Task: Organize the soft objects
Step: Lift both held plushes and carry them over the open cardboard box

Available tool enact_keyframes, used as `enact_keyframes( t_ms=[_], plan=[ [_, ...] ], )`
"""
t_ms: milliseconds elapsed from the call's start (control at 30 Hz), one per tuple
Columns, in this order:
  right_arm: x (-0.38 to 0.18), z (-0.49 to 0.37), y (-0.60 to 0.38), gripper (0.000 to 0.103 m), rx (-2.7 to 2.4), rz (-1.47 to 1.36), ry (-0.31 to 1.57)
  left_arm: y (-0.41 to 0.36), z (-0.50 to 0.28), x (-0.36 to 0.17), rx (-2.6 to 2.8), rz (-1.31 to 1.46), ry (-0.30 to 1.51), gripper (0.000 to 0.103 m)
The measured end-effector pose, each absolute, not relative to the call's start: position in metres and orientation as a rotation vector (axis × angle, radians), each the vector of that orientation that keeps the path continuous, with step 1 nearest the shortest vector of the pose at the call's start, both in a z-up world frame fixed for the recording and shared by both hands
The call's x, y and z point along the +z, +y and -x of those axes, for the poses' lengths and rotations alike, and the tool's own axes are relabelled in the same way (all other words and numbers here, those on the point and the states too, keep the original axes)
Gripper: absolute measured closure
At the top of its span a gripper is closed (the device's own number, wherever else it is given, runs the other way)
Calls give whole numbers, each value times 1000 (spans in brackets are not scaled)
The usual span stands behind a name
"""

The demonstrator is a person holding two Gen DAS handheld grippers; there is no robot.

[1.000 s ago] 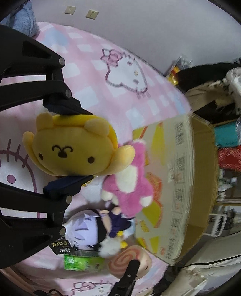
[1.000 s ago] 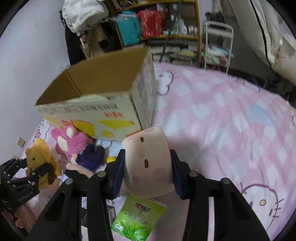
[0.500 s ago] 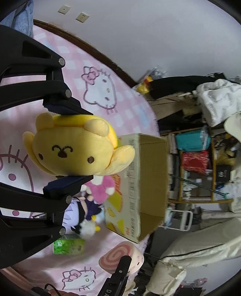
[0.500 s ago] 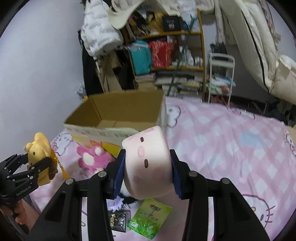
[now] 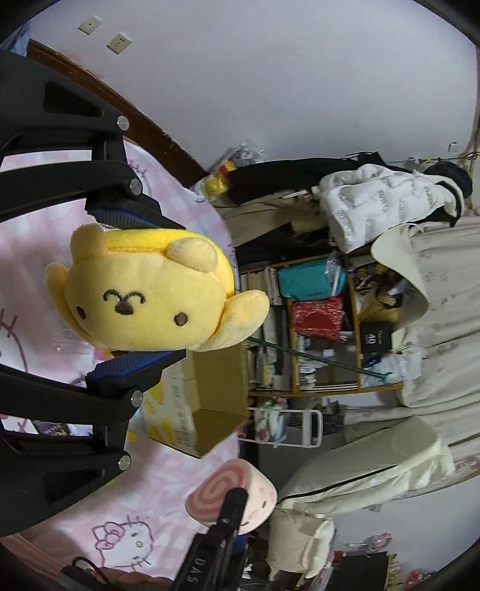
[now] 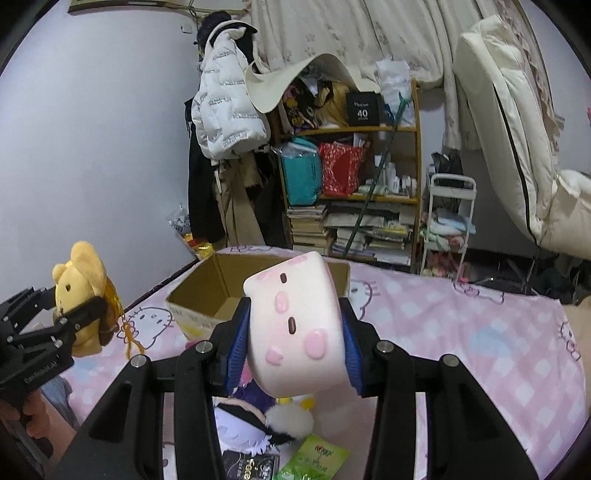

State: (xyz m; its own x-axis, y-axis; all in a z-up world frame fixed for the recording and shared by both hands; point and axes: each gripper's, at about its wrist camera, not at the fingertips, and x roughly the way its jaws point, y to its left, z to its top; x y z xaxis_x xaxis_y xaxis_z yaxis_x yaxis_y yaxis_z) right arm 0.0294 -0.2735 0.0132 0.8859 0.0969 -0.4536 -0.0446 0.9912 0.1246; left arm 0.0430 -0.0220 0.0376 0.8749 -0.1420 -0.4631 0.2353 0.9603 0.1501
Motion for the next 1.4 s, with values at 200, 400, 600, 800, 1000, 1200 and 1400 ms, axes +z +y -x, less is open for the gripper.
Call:
enact_keyframes(
  t_ms=[200,400,600,800,1000,1200,1400],
  plan=[
    [32,-46,-272,56,101,-110,444,-24,-63,62,-183,-200,394,47],
    [43,-71,-272,56,111,-94,422,-28,-94,78,-185,-176,360,47],
    [44,-92,-273,56,111,-65,405,-35,-118,77,-217,-171,347,47],
    [33,-107,-278,55,115,-76,411,-36,-143,54,-212,-155,386,46],
    [8,-122,-287,55,117,-106,443,-38,-158,32,-225,-153,410,46],
    [-8,-132,-287,55,144,-124,452,-46,-171,9,-267,-152,461,46],
    [-20,-136,-283,54,157,-101,465,-56,-178,-2,-308,-171,490,46]
  ],
)
